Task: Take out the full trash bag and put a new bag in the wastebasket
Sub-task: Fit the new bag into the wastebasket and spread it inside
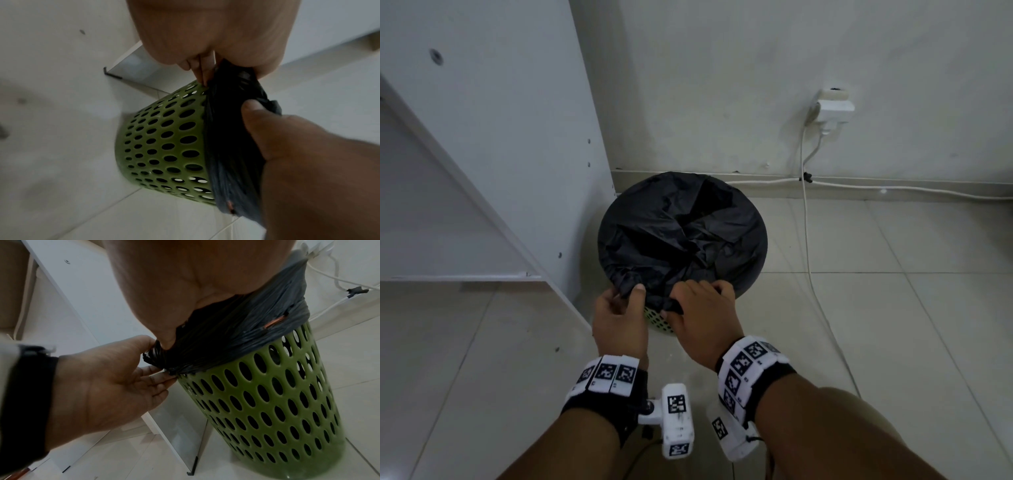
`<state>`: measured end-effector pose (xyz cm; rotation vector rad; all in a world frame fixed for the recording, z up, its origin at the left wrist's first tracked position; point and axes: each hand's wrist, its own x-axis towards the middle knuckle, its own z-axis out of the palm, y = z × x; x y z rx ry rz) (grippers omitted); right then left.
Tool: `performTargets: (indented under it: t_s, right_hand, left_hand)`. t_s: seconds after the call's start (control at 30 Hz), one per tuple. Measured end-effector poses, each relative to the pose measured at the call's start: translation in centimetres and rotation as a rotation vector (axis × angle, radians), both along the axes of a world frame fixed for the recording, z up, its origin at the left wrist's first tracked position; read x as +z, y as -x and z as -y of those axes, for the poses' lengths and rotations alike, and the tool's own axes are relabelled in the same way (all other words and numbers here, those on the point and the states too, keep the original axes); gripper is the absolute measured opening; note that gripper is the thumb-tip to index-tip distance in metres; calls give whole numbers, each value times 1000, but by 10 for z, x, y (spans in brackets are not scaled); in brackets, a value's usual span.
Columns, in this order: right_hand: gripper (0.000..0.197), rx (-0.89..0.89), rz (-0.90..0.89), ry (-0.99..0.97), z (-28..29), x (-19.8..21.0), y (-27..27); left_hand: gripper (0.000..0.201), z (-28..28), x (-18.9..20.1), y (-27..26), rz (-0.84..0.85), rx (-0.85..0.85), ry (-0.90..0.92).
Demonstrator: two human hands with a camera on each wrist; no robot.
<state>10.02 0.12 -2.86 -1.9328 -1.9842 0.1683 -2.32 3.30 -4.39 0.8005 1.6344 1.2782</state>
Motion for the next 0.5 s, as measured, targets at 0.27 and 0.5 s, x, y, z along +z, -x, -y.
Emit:
performTargets:
  t_s: [0.27,0.5]
  right_hand:
    - [17,7,10,10,-1,0,0]
    - [21,22,47,-20,-2,-1,0]
  left_hand:
    - [46,3,4,-1,36,31,-10]
    - [40,-14,2,8,-166,-124,-53]
